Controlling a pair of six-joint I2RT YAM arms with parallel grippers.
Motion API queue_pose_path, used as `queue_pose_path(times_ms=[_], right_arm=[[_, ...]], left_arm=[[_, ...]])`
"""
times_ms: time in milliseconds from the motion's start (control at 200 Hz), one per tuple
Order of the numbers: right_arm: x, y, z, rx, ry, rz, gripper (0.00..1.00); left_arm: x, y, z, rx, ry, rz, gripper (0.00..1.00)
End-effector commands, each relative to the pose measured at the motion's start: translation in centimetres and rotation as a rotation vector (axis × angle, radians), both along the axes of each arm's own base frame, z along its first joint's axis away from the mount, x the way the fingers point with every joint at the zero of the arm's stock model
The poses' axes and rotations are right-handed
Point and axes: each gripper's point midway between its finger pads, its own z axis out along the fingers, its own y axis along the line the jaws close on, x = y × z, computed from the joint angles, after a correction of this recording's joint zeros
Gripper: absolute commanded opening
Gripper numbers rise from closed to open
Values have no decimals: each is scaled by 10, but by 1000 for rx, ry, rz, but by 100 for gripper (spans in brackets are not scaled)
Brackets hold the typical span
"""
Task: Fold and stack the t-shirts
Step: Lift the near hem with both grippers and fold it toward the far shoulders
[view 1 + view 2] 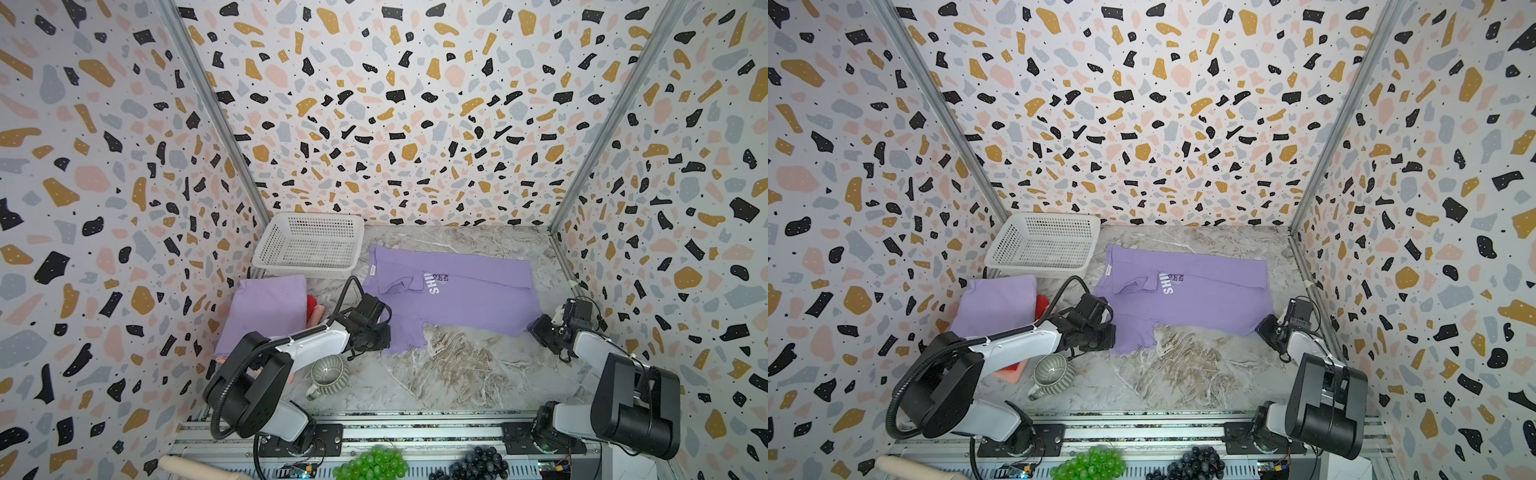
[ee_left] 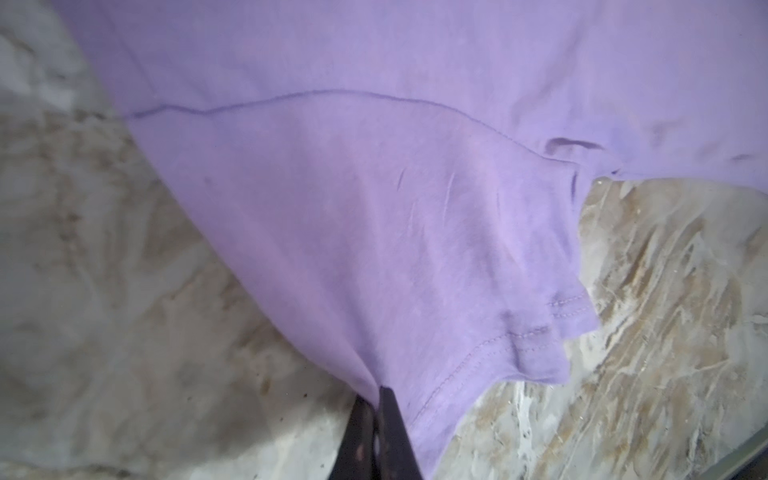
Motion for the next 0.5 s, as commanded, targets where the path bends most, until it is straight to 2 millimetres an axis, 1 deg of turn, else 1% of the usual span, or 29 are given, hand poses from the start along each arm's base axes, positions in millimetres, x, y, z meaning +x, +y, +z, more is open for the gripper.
queue_pose_path(times_ms=[0,150,225,300,355,441,496], right_arm=[[1,-9,21,-66,-23,-11,0],[-20,-13,32,-111,8,-37,0],[-22,-14,42,-121,-6,-45,0],[-15,-16,56,-129,-41,-52,0],[-4,-18,68,-126,-78,-55,0],[16,-19,85,-107,-146,-55,0],[30,-20,94,-103,-177,-53,0]], left_arm=[[-26,5,4,-37,60,1,0],[-50,11,21,-72,86,3,0],[-51,9,37,-102,65,0,0],[-41,3,57,-136,20,1,0],[-31,-4,68,-145,-5,-17,0],[-10,-10,80,-123,-29,-47,0],[9,-10,88,-112,-55,-51,0]])
